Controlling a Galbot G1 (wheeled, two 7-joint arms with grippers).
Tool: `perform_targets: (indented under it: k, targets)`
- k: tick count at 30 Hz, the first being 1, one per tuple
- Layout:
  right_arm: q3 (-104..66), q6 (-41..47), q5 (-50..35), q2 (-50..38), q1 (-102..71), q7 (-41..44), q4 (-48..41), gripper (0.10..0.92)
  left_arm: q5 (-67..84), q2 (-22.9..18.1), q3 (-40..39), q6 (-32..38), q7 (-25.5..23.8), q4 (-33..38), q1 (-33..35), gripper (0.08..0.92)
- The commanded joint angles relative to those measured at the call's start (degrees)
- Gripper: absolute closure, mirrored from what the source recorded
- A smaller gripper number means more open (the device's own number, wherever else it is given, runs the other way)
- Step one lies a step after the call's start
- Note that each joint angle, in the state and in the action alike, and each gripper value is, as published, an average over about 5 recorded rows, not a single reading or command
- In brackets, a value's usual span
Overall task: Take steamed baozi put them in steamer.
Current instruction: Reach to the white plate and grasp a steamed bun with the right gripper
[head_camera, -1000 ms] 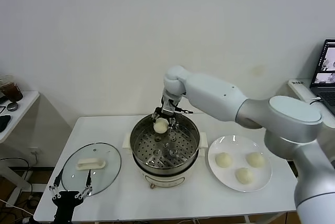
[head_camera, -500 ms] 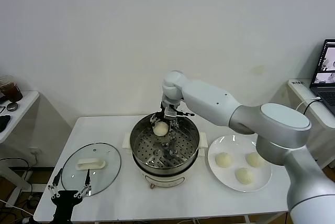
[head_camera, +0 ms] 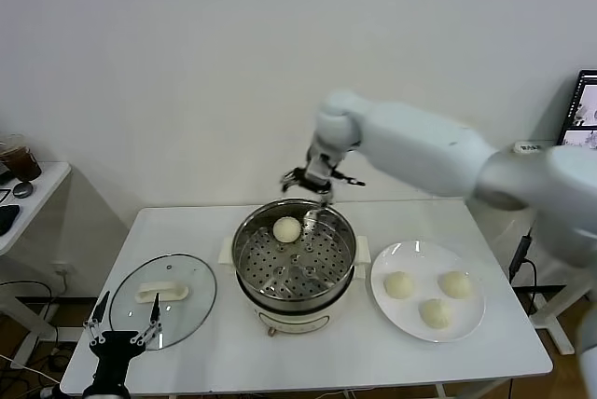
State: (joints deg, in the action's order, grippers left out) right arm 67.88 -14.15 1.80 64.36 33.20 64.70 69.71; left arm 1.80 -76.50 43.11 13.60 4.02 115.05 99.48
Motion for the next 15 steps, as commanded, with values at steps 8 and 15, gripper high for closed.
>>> perform_targets:
  k: [8, 15]
  targets:
    - [2.5, 37.6, -10.3, -35.0, -6.5, 1.2, 21.5, 0.203, -0.1, 0.8, -0.5, -0.1, -0.1, 0.3, -0.8, 0.177]
    - [-9.6, 31.8, -3.8, -36.2, -23.3, 0.8, 18.5, 0.203, -0.5, 0.4, -0.5, 0.0, -0.1, 0.7, -0.6, 0.177]
